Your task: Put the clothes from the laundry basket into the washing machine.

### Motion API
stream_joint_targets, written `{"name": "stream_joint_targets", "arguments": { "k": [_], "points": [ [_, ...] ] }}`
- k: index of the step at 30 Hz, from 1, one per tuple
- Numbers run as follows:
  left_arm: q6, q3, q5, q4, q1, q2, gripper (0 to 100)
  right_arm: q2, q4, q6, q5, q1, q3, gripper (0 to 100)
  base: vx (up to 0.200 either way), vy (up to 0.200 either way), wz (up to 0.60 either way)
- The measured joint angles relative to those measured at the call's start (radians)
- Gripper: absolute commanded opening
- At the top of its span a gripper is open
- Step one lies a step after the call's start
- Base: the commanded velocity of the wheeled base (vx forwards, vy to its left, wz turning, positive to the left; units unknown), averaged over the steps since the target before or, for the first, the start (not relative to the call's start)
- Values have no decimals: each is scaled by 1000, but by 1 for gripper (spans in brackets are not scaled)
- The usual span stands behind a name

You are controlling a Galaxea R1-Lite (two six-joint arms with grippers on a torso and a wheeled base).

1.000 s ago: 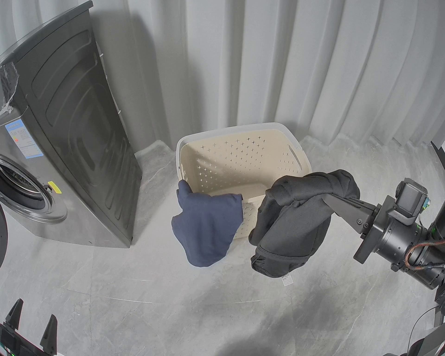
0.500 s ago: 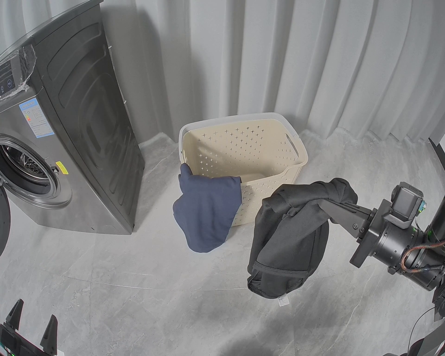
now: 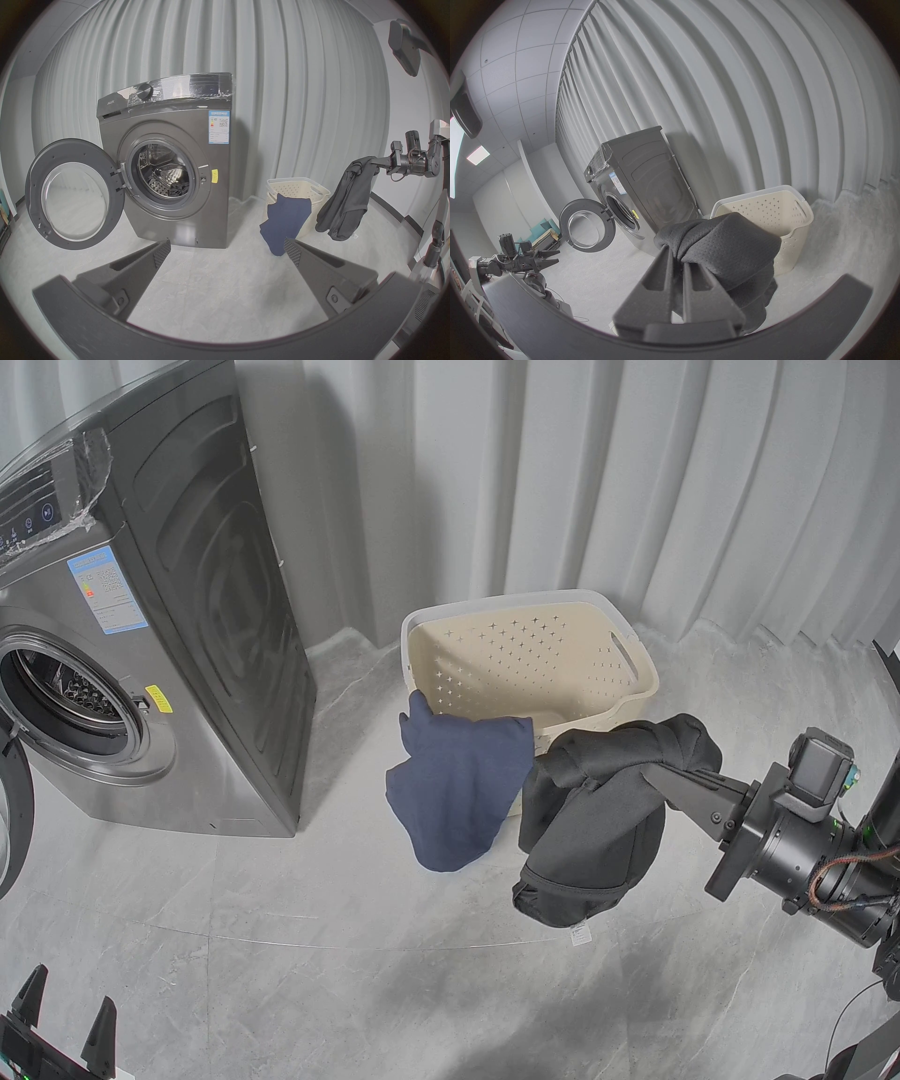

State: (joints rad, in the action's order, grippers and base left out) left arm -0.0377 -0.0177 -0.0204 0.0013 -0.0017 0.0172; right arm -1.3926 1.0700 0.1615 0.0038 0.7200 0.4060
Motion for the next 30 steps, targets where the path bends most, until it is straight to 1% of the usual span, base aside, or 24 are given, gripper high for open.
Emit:
{"name": "stream_joint_targets", "arguments": {
  "k": [12,30],
  "points": [
    [-3,0,0,0,1,0,100,-1,1,5,-2,-15,-9,0,0,200,0],
    [-3,0,0,0,1,1,100,-1,21,3,-1,-14,-10,0,0,200,0]
  ]
}}
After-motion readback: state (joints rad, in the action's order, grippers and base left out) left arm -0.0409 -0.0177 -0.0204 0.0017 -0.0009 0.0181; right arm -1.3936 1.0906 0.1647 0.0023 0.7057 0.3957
